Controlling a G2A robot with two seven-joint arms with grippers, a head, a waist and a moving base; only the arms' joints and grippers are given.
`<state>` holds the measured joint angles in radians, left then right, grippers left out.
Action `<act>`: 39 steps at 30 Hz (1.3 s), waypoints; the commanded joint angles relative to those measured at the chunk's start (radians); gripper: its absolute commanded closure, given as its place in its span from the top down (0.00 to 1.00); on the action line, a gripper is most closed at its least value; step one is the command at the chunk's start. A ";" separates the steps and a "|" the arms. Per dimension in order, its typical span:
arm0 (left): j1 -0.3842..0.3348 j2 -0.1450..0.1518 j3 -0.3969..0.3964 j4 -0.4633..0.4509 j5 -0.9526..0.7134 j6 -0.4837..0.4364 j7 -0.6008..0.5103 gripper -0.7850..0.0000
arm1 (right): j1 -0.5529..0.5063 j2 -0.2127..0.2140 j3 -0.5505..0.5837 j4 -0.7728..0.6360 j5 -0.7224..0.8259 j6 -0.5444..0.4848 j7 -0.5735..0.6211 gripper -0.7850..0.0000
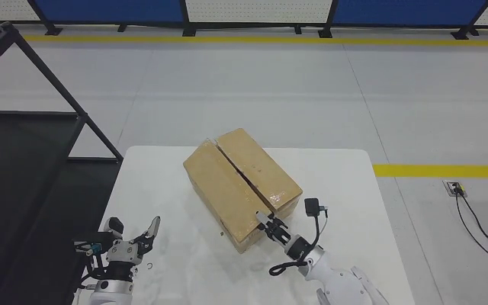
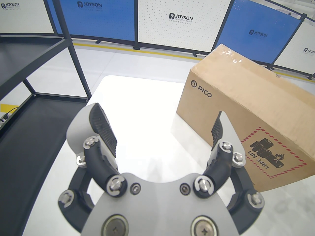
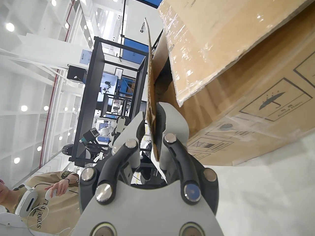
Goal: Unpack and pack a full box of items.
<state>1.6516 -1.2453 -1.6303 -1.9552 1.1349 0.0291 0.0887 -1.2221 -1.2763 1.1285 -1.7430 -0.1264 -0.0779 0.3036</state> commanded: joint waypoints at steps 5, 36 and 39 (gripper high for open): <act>0.000 0.000 0.000 0.000 0.000 0.000 0.000 1.00 | -0.003 -0.001 0.010 0.000 -0.002 0.000 -0.002 0.00; 0.000 0.000 0.000 0.000 0.000 0.000 0.000 1.00 | -0.134 0.045 0.200 -0.017 0.089 -0.250 0.270 0.00; 0.000 0.000 0.000 0.000 0.000 0.000 0.000 1.00 | -0.143 0.050 0.209 -0.013 0.088 -0.292 0.300 0.00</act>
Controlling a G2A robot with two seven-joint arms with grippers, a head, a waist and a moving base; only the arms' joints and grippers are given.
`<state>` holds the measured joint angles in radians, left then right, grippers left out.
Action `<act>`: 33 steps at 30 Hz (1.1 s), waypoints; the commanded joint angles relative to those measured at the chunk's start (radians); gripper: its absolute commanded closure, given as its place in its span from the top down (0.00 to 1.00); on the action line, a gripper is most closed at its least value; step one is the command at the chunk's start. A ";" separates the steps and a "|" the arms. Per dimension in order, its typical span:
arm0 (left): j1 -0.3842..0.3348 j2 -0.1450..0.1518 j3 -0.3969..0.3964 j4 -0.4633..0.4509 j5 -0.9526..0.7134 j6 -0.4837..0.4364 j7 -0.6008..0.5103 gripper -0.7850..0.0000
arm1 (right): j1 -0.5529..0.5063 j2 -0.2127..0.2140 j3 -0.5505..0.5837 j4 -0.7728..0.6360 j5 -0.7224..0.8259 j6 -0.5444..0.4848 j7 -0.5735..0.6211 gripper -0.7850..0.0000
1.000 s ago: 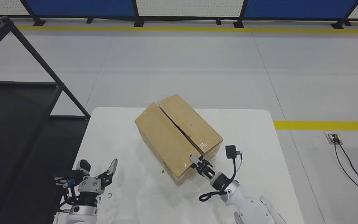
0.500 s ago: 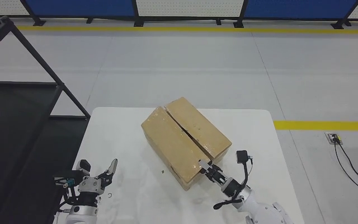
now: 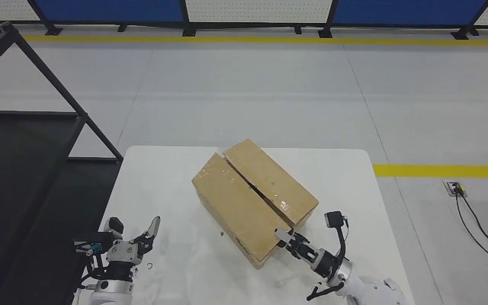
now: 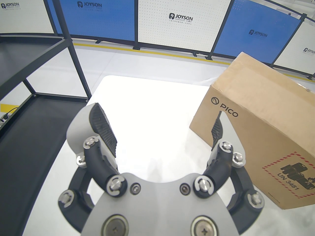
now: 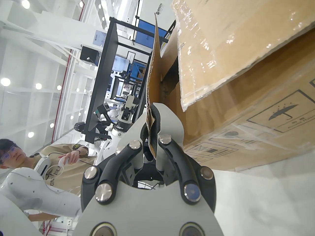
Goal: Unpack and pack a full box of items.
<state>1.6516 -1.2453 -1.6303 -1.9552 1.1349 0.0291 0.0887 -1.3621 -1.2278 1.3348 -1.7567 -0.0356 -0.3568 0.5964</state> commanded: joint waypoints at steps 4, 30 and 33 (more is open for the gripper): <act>0.000 0.000 0.000 0.000 0.000 0.000 0.000 1.00 | -0.013 0.008 0.013 0.003 0.004 -0.051 0.042 0.00; -0.008 0.000 -0.017 0.002 0.004 -0.008 -0.021 1.00 | -0.060 0.043 0.083 0.008 0.108 -0.234 0.149 1.00; -0.022 0.000 -0.025 0.006 0.006 -0.006 -0.033 1.00 | -0.084 0.048 0.107 -0.003 0.118 -0.248 0.128 1.00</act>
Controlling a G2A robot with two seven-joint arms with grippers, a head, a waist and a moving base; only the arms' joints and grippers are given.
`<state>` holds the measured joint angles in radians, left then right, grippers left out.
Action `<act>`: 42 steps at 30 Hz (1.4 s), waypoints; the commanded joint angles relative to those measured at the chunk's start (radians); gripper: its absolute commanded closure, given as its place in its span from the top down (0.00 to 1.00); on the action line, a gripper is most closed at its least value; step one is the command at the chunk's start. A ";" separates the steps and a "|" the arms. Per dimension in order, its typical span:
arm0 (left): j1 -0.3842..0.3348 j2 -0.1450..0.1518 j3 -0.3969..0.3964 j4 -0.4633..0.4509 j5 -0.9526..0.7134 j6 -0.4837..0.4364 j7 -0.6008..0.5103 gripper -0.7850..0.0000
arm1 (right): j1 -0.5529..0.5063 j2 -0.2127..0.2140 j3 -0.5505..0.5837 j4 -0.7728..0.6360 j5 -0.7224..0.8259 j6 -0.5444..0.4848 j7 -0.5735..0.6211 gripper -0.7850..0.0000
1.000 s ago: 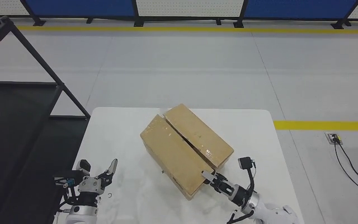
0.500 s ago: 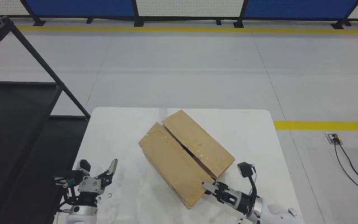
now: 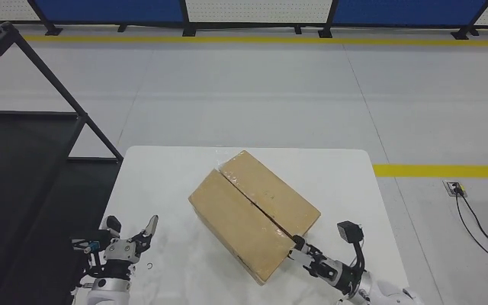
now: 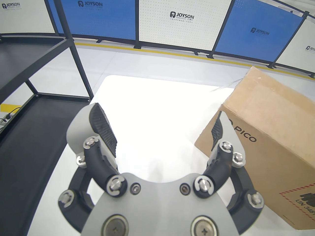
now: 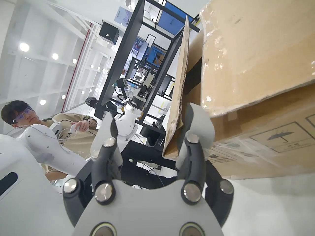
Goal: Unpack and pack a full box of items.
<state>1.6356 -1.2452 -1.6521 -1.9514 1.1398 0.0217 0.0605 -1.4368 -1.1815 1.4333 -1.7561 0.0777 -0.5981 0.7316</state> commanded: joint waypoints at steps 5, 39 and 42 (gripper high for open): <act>-0.045 0.001 -0.011 0.026 0.012 -0.002 -0.030 1.00 | -0.056 0.007 0.046 -0.016 0.026 -0.045 -0.037 1.00; -0.390 0.024 0.029 0.332 0.104 -0.278 -0.137 1.00 | -0.185 0.025 0.112 -0.050 0.042 -0.120 -0.096 1.00; -0.434 0.025 0.046 0.376 0.130 -0.290 -0.137 1.00 | -0.216 0.029 0.122 -0.053 0.044 -0.157 -0.085 1.00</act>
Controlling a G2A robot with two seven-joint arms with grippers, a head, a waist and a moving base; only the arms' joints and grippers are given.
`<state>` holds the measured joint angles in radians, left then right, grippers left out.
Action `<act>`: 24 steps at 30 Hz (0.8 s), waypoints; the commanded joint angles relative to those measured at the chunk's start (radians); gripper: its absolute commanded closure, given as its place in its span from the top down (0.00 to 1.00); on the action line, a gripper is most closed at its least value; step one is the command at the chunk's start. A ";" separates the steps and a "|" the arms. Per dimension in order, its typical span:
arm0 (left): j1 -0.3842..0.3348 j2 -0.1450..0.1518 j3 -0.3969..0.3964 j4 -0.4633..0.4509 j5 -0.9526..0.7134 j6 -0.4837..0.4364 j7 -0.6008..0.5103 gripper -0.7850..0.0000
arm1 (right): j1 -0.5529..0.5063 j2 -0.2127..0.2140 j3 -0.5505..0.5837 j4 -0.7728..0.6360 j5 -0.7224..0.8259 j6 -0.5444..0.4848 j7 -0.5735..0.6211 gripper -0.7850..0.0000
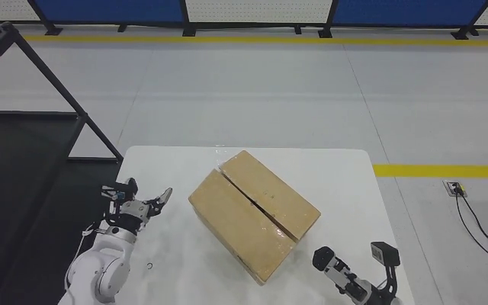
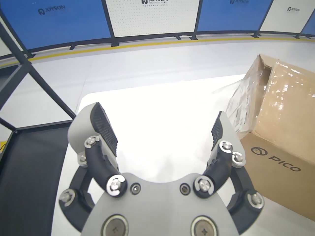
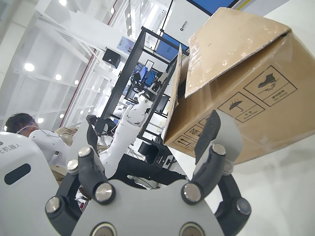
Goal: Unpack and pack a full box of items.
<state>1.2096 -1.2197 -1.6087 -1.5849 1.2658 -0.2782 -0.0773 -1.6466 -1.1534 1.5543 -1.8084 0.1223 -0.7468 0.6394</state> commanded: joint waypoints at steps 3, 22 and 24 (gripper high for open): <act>-0.008 0.000 0.002 0.009 0.004 0.010 0.000 1.00 | -0.021 0.005 0.006 0.000 -0.011 0.026 0.025 1.00; -0.124 -0.005 0.123 0.172 0.123 0.001 0.031 1.00 | 0.020 0.004 -0.029 0.038 0.025 0.095 -0.041 1.00; -0.137 -0.006 0.140 0.189 0.139 -0.014 0.039 1.00 | 0.028 0.002 -0.037 0.047 0.022 0.125 -0.073 1.00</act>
<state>1.0764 -1.2254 -1.4751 -1.4022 1.3985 -0.2871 -0.0419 -1.6219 -1.1509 1.5208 -1.7639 0.1455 -0.6338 0.5779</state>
